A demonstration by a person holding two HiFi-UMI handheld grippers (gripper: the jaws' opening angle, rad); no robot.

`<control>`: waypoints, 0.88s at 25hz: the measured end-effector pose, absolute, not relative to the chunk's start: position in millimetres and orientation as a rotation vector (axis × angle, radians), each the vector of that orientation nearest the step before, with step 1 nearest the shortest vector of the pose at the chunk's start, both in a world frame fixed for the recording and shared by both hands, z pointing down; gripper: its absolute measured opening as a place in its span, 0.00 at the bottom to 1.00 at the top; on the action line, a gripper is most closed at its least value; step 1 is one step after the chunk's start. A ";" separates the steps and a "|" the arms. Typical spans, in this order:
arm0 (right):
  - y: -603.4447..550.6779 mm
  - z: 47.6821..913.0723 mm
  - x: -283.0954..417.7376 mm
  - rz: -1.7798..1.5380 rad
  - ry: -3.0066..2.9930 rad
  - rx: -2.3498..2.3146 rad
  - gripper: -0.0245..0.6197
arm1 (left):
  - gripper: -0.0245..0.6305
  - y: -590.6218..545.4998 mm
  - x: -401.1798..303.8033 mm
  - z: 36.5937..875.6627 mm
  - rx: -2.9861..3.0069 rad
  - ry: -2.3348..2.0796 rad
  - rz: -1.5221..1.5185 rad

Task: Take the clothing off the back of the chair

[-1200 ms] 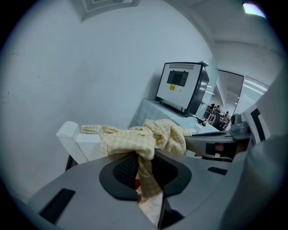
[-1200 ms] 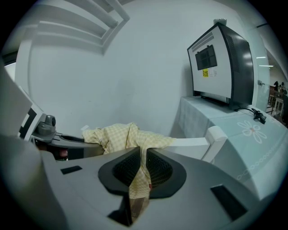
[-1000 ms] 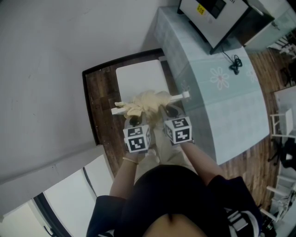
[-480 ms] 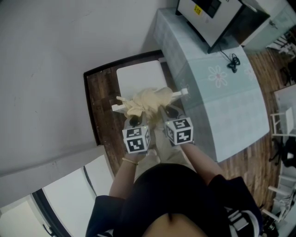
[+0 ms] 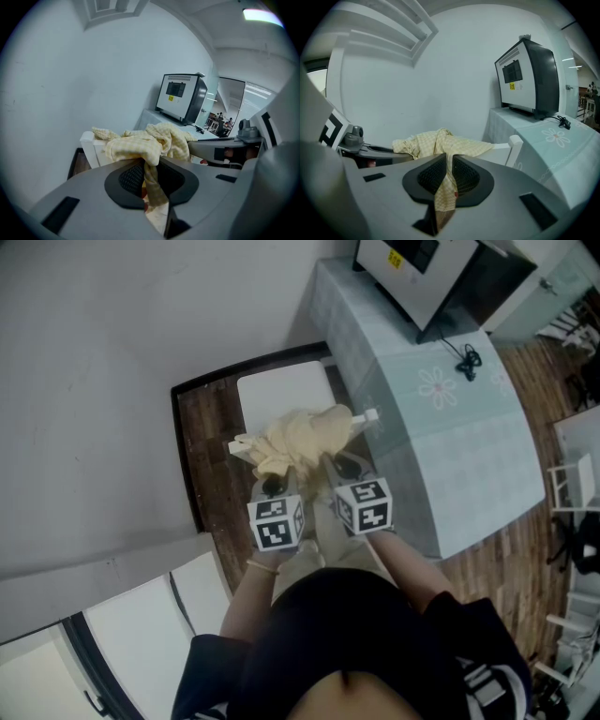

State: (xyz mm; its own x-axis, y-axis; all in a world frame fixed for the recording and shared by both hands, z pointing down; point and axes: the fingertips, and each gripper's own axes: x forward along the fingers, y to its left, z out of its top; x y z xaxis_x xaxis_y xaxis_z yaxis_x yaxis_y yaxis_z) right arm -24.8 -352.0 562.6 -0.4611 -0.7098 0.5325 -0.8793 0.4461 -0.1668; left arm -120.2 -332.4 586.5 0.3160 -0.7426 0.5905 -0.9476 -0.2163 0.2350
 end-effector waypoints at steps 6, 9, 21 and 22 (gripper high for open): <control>-336.2 553.3 -29.6 0.594 -2.325 1.357 0.11 | 0.12 -318.2 -124.7 578.8 2.047 -1.482 0.467; -328.0 549.4 -31.4 0.591 -2.331 1.372 0.11 | 0.12 -310.8 -126.7 574.7 2.064 -1.479 0.460; -293.5 533.4 -31.3 0.579 -2.347 1.438 0.11 | 0.12 -278.9 -126.9 559.4 2.112 -1.472 0.432; -290.7 532.2 -31.3 0.576 -2.348 1.444 0.11 | 0.12 -276.3 -126.9 558.3 2.116 -1.472 0.430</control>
